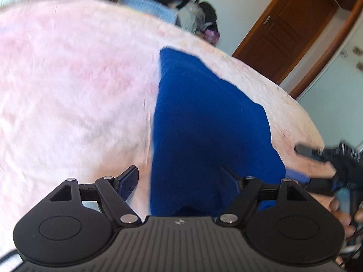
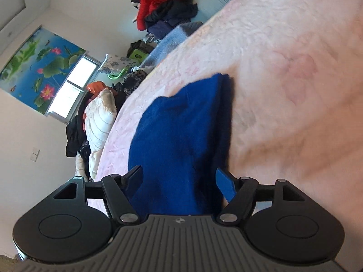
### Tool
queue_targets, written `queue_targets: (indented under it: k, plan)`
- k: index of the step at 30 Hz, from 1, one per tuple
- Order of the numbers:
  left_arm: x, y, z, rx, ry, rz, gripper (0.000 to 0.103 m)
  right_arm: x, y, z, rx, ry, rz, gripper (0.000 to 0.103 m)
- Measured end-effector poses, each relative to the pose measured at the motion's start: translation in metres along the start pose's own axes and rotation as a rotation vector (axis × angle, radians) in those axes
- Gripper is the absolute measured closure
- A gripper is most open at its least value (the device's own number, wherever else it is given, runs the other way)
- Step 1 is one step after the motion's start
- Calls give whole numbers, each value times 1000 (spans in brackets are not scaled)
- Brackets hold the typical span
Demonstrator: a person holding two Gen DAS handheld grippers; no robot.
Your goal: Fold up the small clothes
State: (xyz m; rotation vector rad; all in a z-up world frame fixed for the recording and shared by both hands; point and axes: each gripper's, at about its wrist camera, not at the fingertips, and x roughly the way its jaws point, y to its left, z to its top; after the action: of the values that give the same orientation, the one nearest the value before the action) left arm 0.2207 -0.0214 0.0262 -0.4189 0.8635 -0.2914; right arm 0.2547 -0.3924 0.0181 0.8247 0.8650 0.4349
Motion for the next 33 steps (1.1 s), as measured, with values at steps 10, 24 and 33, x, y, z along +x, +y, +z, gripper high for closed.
queue_targets:
  k: [10,24,33]
  plan:
    - [26,0,28,-82,86,-85,25,14,-6,-25,96,140,79,12]
    - [35,-50,8,268,42,187,47,25,-11,-31,36,165,-24,84]
    - [33,-51,8,292,43,217,59,27,9,-35,-81,146,-88,84]
